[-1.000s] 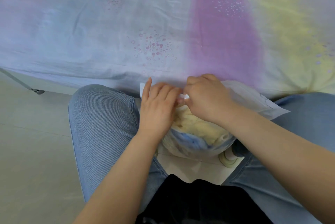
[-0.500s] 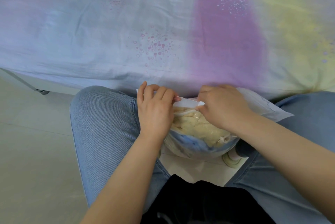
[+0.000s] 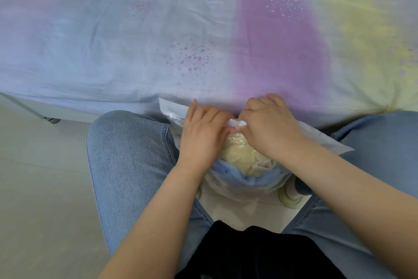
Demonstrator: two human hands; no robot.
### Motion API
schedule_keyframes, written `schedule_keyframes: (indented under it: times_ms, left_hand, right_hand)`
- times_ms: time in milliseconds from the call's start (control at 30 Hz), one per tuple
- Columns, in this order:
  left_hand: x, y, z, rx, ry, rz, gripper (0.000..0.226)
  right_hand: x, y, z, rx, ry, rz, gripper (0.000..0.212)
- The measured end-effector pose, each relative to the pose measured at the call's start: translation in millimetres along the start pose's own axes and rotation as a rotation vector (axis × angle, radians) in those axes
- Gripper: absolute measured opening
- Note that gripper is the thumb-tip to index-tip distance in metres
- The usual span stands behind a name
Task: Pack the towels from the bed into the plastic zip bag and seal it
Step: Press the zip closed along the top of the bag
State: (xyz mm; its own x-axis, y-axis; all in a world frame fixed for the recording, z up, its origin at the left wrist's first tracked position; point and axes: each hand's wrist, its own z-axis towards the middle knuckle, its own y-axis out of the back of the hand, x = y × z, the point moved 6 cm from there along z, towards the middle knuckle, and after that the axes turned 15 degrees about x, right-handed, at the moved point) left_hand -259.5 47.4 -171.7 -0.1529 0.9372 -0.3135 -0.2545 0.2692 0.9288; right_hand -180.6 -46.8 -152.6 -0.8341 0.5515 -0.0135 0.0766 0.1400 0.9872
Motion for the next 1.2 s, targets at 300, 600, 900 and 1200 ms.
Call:
schedule_keyframes:
  times_ms: [300, 600, 900, 1200]
  left_hand:
    - [14, 2, -1, -0.113, 0.124, -0.043, 0.014]
    - [21, 1, 0, -0.115, 0.178, -0.139, 0.012]
    - [-17, -9, 13, -0.009, -0.067, -0.178, 0.026]
    - [-7, -9, 14, -0.053, -0.008, -0.164, 0.027]
  right_hand:
    - [-9, -6, -13, -0.029, -0.04, 0.028, 0.02]
    - [-36, -10, -40, -0.142, -0.116, 0.072, 0.015]
    - [-19, -8, -27, -0.168, -0.099, 0.101, 0.014]
    - [-33, -5, -46, -0.157, -0.115, 0.132, 0.01]
